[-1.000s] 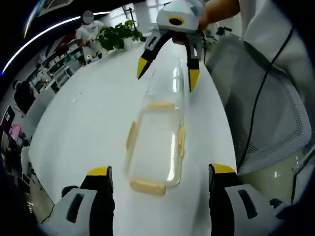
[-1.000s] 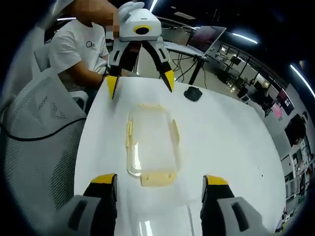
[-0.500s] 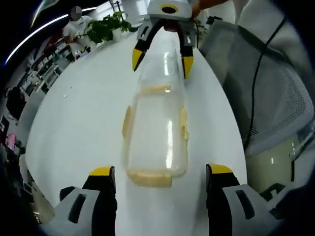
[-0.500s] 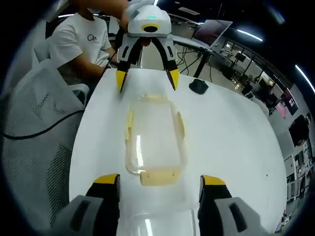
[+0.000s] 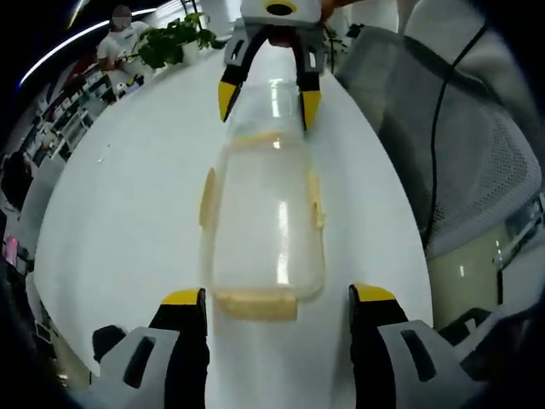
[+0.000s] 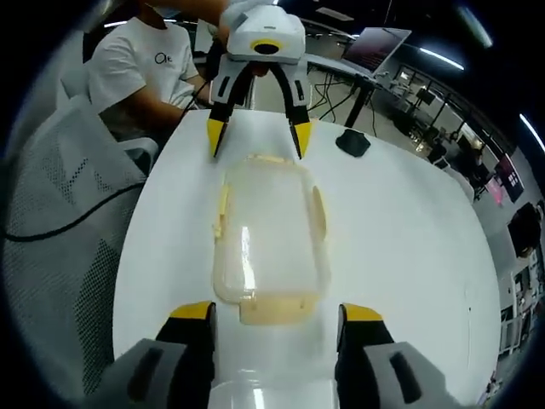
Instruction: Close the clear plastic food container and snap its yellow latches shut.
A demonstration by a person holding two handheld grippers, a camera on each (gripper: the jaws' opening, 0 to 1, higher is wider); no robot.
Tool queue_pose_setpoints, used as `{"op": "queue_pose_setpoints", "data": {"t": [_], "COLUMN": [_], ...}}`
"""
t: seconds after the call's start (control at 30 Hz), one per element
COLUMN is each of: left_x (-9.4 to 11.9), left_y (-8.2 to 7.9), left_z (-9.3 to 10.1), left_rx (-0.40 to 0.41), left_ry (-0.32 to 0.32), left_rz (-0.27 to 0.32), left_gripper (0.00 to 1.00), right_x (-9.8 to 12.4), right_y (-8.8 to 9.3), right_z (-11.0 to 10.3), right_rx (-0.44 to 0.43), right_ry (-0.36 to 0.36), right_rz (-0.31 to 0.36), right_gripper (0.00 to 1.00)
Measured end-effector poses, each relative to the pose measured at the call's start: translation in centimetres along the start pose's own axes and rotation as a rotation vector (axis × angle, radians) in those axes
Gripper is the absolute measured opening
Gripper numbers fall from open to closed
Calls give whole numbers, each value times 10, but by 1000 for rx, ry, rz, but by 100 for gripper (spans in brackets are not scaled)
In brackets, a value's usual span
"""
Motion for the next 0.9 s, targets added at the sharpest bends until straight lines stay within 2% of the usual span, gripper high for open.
{"op": "queue_pose_setpoints", "data": {"t": [0.07, 0.13, 0.37, 0.63, 0.9], "left_x": [1, 1, -5, -8, -10], "left_y": [1, -1, 2, 5, 10], "left_z": [-1, -2, -7, -8, -11], "left_rx": [-3, -6, -3, -1, 6], "left_ry": [-2, -3, 17, 37, 52], "left_rz": [-7, 11, -7, -21, -32], "left_gripper": [63, 63, 58, 58, 52], "right_x": [-3, -3, -8, -12, -14], "right_y": [1, 2, 2, 2, 4], "right_z": [1, 1, 2, 1, 2], "right_rx": [-2, 1, 1, 3, -16], "right_ry": [-9, -15, -25, -45, -66], "right_rz": [-10, -13, -34, -35, -49], "right_gripper": [56, 54, 49, 50, 47]}}
Point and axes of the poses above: the point that each gripper's makers call its tool centre point, and the gripper's own axes: x roughly backward along the fingers, z roughly to its right, y roughly out of its underside, the point moved 3 cm from there along x, roughly backward along the fingers, and after that the axes turned 4 degrees about -x, right-handed, at the moved point
